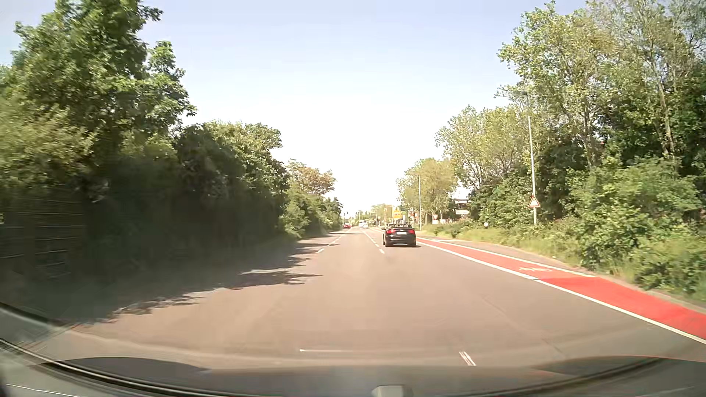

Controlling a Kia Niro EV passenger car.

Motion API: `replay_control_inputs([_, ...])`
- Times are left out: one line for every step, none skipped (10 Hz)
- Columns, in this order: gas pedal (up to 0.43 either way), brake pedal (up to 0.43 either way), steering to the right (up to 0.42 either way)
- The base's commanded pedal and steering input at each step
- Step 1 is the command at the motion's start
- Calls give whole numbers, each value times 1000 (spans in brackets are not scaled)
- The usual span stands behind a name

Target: Follow the waypoints while adhering to traffic rules and regulations

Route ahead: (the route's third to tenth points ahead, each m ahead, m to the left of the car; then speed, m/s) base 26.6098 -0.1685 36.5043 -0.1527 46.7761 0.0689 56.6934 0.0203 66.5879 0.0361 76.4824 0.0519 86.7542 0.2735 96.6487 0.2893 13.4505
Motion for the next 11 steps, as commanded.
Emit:
replay_control_inputs([59, 0, -4])
replay_control_inputs([39, 0, -2])
replay_control_inputs([39, 0, -2])
replay_control_inputs([39, 0, -2])
replay_control_inputs([39, 0, -2])
replay_control_inputs([39, 0, -1])
replay_control_inputs([39, 0, -1])
replay_control_inputs([39, 0, 0])
replay_control_inputs([39, 0, 0])
replay_control_inputs([39, 0, 0])
replay_control_inputs([39, 0, 0])
